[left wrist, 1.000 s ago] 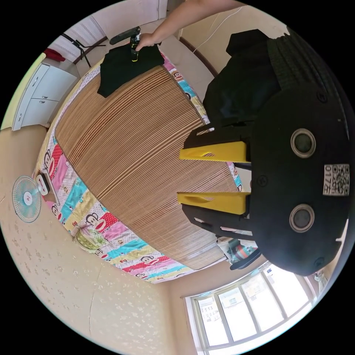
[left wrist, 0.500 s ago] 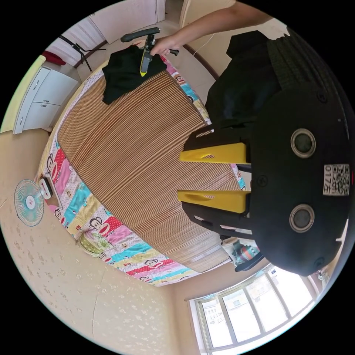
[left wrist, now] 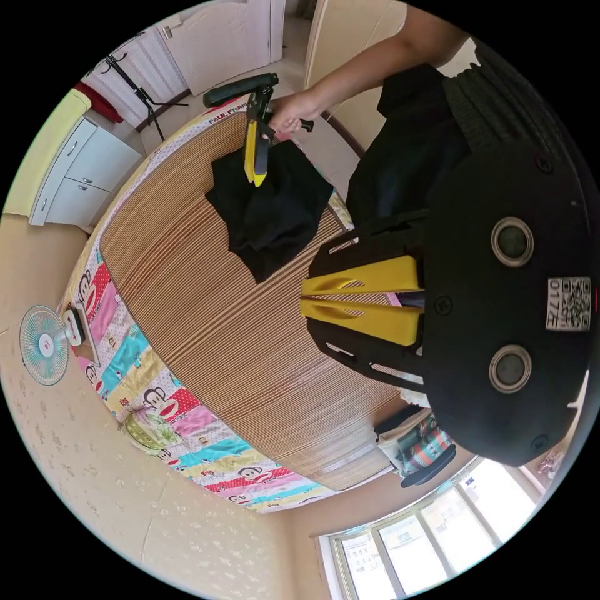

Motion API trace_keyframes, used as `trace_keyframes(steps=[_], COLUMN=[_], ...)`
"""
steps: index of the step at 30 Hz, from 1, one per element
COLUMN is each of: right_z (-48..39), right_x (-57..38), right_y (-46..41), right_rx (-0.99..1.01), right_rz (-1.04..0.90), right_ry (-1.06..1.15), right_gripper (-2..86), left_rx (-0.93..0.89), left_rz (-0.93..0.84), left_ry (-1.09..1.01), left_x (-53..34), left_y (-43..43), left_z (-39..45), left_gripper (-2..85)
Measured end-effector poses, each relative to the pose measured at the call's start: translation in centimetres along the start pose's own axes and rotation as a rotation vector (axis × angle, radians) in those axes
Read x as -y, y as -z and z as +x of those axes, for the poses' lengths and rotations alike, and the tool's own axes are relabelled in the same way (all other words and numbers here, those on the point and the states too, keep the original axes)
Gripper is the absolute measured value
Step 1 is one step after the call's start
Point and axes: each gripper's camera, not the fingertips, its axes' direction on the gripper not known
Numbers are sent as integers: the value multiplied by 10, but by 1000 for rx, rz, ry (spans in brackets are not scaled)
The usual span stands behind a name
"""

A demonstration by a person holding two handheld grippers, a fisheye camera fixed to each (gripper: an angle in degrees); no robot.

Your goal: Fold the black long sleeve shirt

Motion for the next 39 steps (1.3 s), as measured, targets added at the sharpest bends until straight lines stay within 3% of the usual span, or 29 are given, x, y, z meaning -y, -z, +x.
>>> trace_keyframes(steps=[12, 25, 28, 30, 32, 37, 39], right_z=[29, 34, 37, 32, 21, -41, -70], right_x=[26, 24, 30, 33, 34, 26, 24], right_y=[-96, -120, -120, -117, -110, -93, -82], right_rx=[45, 88, 113, 282, 381, 395, 376], right_rz=[-289, -323, -331, -321, -304, -327, -301], right_ry=[-49, -66, -67, 6, 74, 342, 425], right_gripper=[148, 142, 108, 52, 43, 38, 38], left_rx=[70, 68, 52, 36, -31, -622, -653], left_rz=[89, 144, 145, 155, 182, 237, 183], left_ry=[109, 161, 165, 167, 175, 235, 266], left_x=[13, 24, 32, 36, 38, 43, 50], left_y=[68, 141, 155, 164, 170, 157, 147], left_z=[-29, -100, -119, -132, -148, -230, -252], left_gripper=[-7, -4, -4, -4, -3, 10, 43])
